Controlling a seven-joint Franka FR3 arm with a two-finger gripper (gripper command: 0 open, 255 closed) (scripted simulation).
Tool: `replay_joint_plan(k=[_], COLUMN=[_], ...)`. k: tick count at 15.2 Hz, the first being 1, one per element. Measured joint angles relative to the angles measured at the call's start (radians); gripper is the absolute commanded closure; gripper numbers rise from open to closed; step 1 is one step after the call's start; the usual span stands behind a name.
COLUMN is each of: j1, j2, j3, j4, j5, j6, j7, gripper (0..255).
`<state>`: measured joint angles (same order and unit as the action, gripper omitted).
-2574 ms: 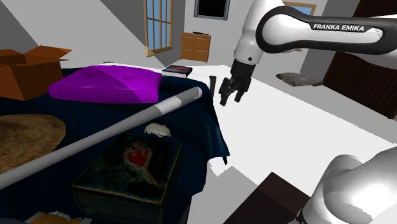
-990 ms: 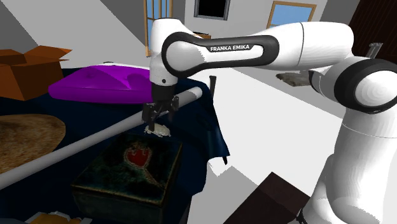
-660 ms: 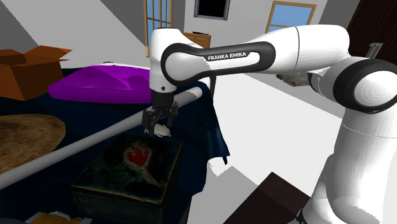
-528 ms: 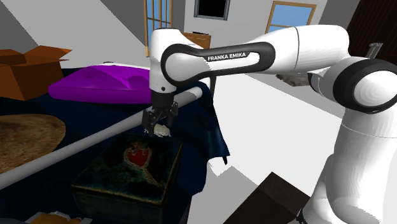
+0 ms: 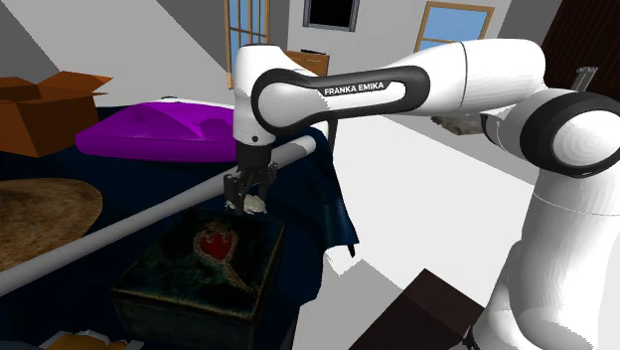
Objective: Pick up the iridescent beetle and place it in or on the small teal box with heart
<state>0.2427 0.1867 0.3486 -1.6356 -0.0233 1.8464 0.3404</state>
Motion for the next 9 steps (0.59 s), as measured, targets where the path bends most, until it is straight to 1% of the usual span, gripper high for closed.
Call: replay_joint_plan(k=[6, 9], j1=[0.000, 0.001], j2=[0.000, 0.003], j3=[0.000, 0.000], j4=[0.000, 0.032], j5=[0.000, -0.001], j6=[0.000, -0.029], j7=[0.000, 0.001], gripper=[255, 255])
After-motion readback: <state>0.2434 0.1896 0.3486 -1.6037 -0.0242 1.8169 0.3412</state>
